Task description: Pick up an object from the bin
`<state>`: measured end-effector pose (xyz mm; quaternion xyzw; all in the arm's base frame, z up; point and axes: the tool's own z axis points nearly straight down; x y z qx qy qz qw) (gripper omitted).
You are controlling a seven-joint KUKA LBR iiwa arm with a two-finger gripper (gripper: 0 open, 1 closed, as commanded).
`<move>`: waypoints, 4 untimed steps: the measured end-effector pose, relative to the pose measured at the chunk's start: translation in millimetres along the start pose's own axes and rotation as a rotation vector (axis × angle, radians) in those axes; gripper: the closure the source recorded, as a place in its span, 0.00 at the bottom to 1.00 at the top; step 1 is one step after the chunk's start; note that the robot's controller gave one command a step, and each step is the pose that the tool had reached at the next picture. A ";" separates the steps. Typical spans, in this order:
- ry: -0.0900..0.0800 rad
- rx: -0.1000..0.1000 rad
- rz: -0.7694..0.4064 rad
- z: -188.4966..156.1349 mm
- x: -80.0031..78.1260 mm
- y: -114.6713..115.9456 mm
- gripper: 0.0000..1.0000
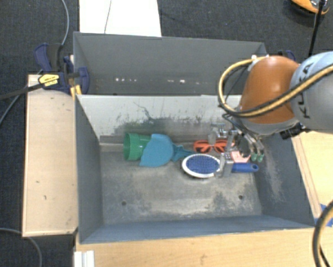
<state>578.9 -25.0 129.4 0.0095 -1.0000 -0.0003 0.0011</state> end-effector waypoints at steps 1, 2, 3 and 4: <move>-0.002 -0.001 0.021 0.1 1.4 2.1 0.00; -0.008 0.000 0.044 42.9 10.7 13.5 0.00; -0.007 -0.001 0.153 57.5 13.1 12.6 1.00; -0.007 -0.001 0.153 57.6 13.1 12.6 1.00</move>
Offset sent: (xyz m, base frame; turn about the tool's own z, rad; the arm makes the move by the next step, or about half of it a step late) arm -0.0174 0.0178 -0.0594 0.0515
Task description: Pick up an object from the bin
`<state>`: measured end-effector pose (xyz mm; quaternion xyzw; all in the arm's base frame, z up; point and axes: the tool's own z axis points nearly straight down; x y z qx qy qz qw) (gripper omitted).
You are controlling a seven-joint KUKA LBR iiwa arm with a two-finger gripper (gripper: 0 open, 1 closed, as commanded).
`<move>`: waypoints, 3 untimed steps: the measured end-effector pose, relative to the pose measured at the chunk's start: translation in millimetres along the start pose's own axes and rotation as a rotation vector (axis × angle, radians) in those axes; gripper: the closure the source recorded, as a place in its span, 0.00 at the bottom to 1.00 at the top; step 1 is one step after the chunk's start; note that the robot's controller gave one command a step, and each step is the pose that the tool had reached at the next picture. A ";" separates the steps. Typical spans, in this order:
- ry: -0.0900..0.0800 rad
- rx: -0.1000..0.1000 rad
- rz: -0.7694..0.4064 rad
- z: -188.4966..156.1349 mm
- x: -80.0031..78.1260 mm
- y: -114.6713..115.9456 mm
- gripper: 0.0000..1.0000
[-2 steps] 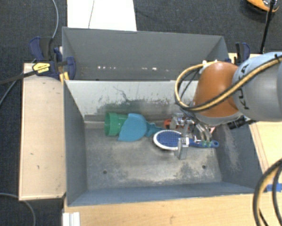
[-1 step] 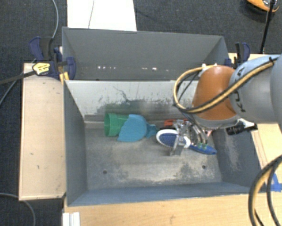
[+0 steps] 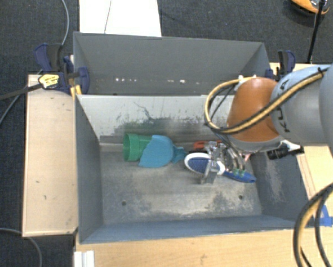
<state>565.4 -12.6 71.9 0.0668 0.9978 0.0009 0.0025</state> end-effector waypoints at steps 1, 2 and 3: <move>0.000 0.000 0.000 -1.6 0.3 0.0 1.00; 0.005 0.000 -0.001 -9.2 1.7 -0.2 1.00; 0.005 0.000 -0.001 -24.3 1.8 -0.2 1.00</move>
Offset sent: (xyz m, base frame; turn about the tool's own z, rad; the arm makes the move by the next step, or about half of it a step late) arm 0.0000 -0.0002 0.0518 0.0000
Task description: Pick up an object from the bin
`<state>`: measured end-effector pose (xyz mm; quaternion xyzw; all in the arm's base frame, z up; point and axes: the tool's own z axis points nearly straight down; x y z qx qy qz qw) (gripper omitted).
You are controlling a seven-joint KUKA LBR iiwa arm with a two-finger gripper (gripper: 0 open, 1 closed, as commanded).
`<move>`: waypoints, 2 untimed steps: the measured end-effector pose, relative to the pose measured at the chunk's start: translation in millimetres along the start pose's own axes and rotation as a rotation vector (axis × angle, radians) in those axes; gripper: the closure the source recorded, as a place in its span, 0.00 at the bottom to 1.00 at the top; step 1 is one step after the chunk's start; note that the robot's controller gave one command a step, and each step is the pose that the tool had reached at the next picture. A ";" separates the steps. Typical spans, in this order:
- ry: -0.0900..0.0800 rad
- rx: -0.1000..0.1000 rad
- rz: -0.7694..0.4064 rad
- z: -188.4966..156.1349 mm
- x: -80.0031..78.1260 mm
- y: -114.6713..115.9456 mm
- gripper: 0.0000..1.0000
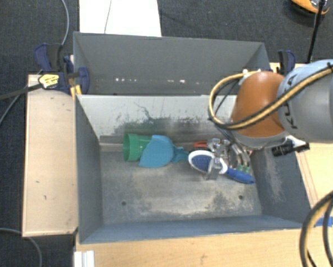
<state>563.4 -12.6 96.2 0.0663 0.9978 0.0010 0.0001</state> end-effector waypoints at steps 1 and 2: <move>-0.003 0.000 -0.001 -13.5 -0.8 0.1 1.00; -0.004 -0.001 -0.001 -24.7 -1.1 0.2 1.00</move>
Offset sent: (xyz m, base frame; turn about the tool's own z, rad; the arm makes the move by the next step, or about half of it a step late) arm 0.0002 0.0001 0.0222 0.0000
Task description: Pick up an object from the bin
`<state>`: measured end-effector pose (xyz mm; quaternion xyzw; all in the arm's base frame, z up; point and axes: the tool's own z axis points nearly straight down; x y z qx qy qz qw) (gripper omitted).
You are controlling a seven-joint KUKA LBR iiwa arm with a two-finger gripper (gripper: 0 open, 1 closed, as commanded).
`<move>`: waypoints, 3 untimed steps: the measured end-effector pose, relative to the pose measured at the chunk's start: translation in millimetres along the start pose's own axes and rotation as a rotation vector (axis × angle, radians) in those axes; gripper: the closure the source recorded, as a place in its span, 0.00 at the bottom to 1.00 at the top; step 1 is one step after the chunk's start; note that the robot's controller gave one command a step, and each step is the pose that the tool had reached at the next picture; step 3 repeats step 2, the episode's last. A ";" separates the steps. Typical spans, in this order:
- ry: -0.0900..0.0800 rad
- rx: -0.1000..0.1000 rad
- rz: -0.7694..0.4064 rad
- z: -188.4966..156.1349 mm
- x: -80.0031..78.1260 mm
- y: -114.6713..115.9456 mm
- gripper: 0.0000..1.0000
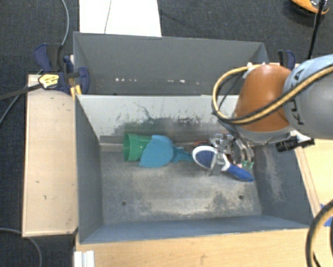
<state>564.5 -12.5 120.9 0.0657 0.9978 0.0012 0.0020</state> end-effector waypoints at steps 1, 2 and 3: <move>-0.002 0.000 0.000 -5.9 -0.4 0.0 1.00; 0.002 0.000 -0.001 -11.9 0.5 0.0 1.00; 0.002 0.000 -0.001 -11.9 0.5 0.0 1.00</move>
Offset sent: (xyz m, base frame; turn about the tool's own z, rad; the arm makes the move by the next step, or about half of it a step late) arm 0.0001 0.0002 0.0571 0.0000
